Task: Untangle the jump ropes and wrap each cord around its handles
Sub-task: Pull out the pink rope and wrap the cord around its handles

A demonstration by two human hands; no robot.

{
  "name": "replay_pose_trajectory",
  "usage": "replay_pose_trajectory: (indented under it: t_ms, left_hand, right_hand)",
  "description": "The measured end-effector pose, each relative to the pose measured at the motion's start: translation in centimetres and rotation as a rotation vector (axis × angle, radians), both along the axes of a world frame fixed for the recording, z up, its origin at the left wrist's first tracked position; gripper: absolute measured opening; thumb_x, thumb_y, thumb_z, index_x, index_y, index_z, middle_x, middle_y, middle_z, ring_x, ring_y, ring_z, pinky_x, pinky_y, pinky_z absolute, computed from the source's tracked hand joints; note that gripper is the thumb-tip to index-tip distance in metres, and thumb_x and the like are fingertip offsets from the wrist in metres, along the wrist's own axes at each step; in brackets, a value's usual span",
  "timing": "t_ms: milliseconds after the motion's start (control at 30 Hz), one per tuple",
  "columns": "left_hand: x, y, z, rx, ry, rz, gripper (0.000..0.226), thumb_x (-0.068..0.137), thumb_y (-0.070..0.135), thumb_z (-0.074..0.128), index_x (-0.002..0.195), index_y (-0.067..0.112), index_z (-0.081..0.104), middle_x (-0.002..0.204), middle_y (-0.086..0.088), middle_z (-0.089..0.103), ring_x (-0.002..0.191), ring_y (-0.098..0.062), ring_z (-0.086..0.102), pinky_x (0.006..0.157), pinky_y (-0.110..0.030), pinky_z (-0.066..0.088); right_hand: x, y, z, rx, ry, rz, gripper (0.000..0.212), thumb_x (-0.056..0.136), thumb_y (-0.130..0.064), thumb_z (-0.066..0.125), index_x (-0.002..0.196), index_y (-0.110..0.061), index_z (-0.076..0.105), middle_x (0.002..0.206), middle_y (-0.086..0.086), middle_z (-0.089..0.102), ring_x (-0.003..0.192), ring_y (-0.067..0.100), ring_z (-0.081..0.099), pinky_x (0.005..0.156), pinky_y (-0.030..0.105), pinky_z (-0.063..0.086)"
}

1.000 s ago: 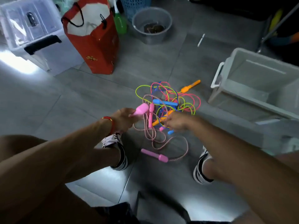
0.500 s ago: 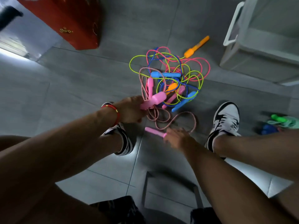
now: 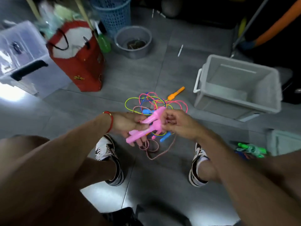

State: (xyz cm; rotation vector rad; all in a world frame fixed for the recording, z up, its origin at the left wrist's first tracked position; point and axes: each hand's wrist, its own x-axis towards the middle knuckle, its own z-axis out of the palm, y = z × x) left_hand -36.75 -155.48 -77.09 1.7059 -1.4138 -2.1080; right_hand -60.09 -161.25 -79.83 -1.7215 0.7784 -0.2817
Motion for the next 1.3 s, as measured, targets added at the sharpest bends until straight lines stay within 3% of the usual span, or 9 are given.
replay_pose_trajectory:
  t_ms: [100, 200, 333, 433, 533, 733, 1033, 1167, 1300]
  left_hand:
    - [-1.1, 0.9, 2.0, 0.045, 0.179, 0.071, 0.019, 0.101, 0.027, 0.053, 0.120, 0.024, 0.057, 0.103, -0.018, 0.066, 0.089, -0.036, 0.065, 0.075, -0.055, 0.057]
    - [-2.0, 0.8, 4.2, -0.022, 0.274, 0.137, 0.037, 0.099, 0.022, 0.054, 0.135, 0.015, 0.048, 0.099, -0.016, 0.062, 0.086, -0.031, 0.062, 0.065, -0.043, 0.058]
    - [-3.2, 0.4, 6.5, -0.119, 0.315, 0.188, 0.034, 0.091, 0.022, 0.059, 0.123, 0.013, 0.054, 0.083, -0.005, 0.064, 0.071, -0.020, 0.062, 0.058, -0.032, 0.055]
    - [-4.0, -0.1, 7.7, -0.171, 0.372, 0.141, 0.020, 0.098, 0.017, 0.057, 0.118, 0.014, 0.055, 0.082, -0.005, 0.062, 0.070, -0.020, 0.058, 0.057, -0.029, 0.051]
    - [-5.4, -0.3, 8.3, -0.252, 0.437, 0.057, 0.017, 0.102, 0.012, 0.051, 0.116, 0.002, 0.051, 0.084, -0.011, 0.059, 0.067, -0.020, 0.057, 0.055, -0.031, 0.047]
    - [-5.8, -1.4, 8.0, -0.334, 0.405, 0.178, 0.013, 0.101, 0.006, 0.050, 0.110, -0.003, 0.056, 0.090, -0.011, 0.065, 0.068, -0.014, 0.061, 0.057, -0.026, 0.048]
    - [-3.6, -2.6, 7.0, -0.293, 0.401, 0.193, 0.008, 0.101, 0.004, 0.050, 0.102, -0.002, 0.056, 0.087, -0.011, 0.062, 0.063, -0.010, 0.057, 0.059, -0.022, 0.047]
    - [-3.5, -2.8, 6.4, -0.210, 0.420, 0.303, 0.009, 0.100, 0.005, 0.052, 0.105, -0.002, 0.054, 0.083, -0.011, 0.063, 0.060, -0.012, 0.057, 0.053, -0.021, 0.045]
    - [-2.6, -3.2, 7.5, -0.152, 0.696, 0.577, 0.021, 0.092, 0.010, 0.058, 0.108, -0.004, 0.058, 0.084, -0.012, 0.063, 0.069, -0.016, 0.059, 0.056, -0.022, 0.051]
  right_hand:
    - [-2.3, -0.4, 2.9, 0.007, -0.104, -0.145, 0.027, 0.091, 0.008, 0.063, 0.088, -0.013, 0.046, 0.084, 0.015, 0.058, 0.066, 0.022, 0.060, 0.059, 0.023, 0.052]
    - [-3.6, -0.5, 5.5, 0.006, -0.180, -0.271, 0.030, 0.089, 0.004, 0.067, 0.097, -0.013, 0.045, 0.092, 0.014, 0.061, 0.073, 0.020, 0.061, 0.064, 0.030, 0.053]
    - [-5.0, -0.9, 9.7, -0.014, -0.189, -0.270, 0.049, 0.090, 0.004, 0.067, 0.129, -0.014, 0.044, 0.103, 0.013, 0.059, 0.074, 0.022, 0.065, 0.069, 0.032, 0.054]
    - [-5.7, -1.7, 12.3, -0.182, -0.086, -0.215, 0.056, 0.089, -0.026, 0.074, 0.139, -0.034, 0.049, 0.117, 0.001, 0.054, 0.081, 0.018, 0.065, 0.075, 0.030, 0.052]
    - [-5.3, -2.4, 14.2, -0.397, 0.028, -0.153, 0.047, 0.089, -0.056, 0.065, 0.133, -0.040, 0.058, 0.119, -0.008, 0.058, 0.090, 0.010, 0.063, 0.081, 0.026, 0.051]
    - [-4.2, -5.3, 14.2, -0.473, 0.082, -0.230, 0.036, 0.081, -0.061, 0.061, 0.090, -0.028, 0.073, 0.083, -0.003, 0.073, 0.078, 0.019, 0.066, 0.075, 0.045, 0.055]
    - [-0.8, -9.4, 12.5, -0.485, 0.164, -0.161, 0.033, 0.089, -0.055, 0.064, 0.082, -0.025, 0.074, 0.073, 0.003, 0.068, 0.062, 0.005, 0.050, 0.062, 0.029, 0.044]
    - [-0.1, -10.6, 11.9, -0.354, 0.134, -0.132, 0.053, 0.087, -0.069, 0.051, 0.089, -0.020, 0.071, 0.076, 0.004, 0.068, 0.066, 0.006, 0.052, 0.064, 0.030, 0.042]
    - [-0.4, -12.4, 12.6, -0.105, 0.046, -0.225, 0.072, 0.092, -0.069, 0.027, 0.094, -0.009, 0.068, 0.071, -0.001, 0.064, 0.066, 0.015, 0.050, 0.062, 0.028, 0.040]
